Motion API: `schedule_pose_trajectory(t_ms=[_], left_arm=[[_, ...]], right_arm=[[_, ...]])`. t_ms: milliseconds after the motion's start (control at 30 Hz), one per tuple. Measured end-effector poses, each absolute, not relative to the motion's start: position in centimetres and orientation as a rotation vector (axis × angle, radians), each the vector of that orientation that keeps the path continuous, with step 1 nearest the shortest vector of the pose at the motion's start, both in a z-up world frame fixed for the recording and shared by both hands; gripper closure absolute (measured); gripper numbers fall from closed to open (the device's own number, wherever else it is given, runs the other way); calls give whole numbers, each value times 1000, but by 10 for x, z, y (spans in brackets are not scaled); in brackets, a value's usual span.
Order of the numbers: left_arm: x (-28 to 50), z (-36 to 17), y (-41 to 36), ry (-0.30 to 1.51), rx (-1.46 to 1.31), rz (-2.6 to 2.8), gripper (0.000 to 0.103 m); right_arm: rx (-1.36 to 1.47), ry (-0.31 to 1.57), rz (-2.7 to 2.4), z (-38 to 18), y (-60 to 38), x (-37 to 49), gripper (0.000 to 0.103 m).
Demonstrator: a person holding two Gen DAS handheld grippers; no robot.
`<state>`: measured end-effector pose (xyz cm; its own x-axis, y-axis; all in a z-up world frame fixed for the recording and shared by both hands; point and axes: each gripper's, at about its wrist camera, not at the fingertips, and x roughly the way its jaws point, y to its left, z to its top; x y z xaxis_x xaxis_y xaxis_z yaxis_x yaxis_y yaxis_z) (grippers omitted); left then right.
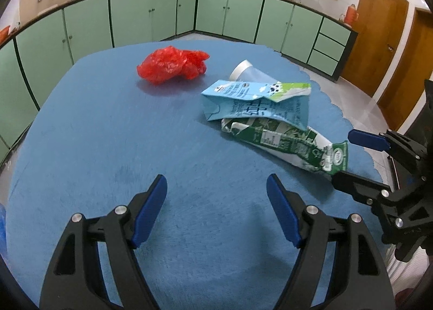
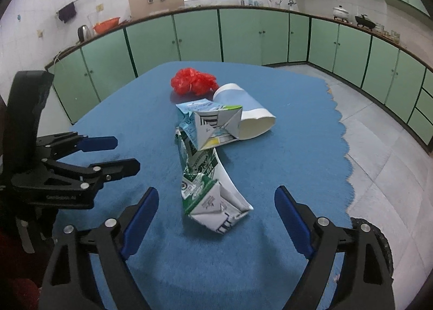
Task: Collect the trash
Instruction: 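Grasp the green and white milk carton with the right tool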
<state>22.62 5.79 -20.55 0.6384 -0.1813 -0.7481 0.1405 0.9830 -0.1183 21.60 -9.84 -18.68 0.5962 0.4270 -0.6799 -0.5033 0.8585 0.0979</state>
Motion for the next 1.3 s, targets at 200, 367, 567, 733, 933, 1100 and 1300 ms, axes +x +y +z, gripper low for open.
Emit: schedule_pose_trajectory(t_ms=[200, 367, 567, 733, 933, 1100, 1300], left_arm=[[231, -211, 63, 876, -68, -180, 30], [235, -212, 68, 880, -76, -174, 30], [241, -215, 73, 896, -84, -161, 30], [243, -215, 73, 898, -84, -162, 30], [244, -212, 70, 891, -81, -167, 30], [242, -208, 63, 883, -73, -178, 30], [241, -204, 46, 875, -67, -218, 30]], right_arm=[[-126, 792, 557, -194, -87, 232, 17], [-128, 815, 567, -201, -77, 242, 18], [-126, 852, 596, -208, -72, 249, 44], [-125, 855, 628, -205, -75, 246, 58], [-134, 846, 654, -198, -80, 223, 61], [-131, 840, 637, -189, -93, 205, 61], [-104, 835, 559, -182, -127, 188, 61]])
